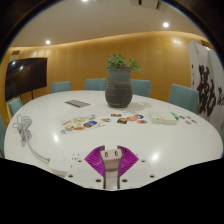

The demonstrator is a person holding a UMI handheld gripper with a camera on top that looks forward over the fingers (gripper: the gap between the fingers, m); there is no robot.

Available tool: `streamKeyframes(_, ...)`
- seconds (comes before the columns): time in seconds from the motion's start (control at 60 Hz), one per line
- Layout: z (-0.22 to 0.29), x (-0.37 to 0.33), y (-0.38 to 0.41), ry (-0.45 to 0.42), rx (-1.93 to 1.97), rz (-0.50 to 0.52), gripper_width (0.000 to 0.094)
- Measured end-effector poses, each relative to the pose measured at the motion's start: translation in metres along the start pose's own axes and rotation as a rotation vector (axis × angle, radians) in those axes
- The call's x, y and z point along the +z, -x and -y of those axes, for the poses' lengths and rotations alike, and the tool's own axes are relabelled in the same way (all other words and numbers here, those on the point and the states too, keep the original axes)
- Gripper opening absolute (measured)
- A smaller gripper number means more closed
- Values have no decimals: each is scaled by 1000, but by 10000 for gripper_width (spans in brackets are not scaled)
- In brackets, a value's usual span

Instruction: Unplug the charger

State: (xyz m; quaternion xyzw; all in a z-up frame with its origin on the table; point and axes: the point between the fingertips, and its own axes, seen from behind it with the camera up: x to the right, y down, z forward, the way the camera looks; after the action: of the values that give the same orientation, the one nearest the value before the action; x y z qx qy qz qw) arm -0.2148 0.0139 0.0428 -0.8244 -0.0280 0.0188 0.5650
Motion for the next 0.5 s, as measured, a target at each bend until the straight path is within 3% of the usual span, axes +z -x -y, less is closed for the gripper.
streamKeyframes(0.133,8,-5,1,-26,-18,-4,155)
streamKeyframes(0.233,144,-66,-19,-390,-69,-82,153)
streamKeyframes(0.333,236,-123,-17,-505,8,-5,152)
streamKeyframes(0.417,264,-147,-36,-525,24,5,153)
streamKeyframes(0.5,241,-125,-80,-444,24,-61,159)
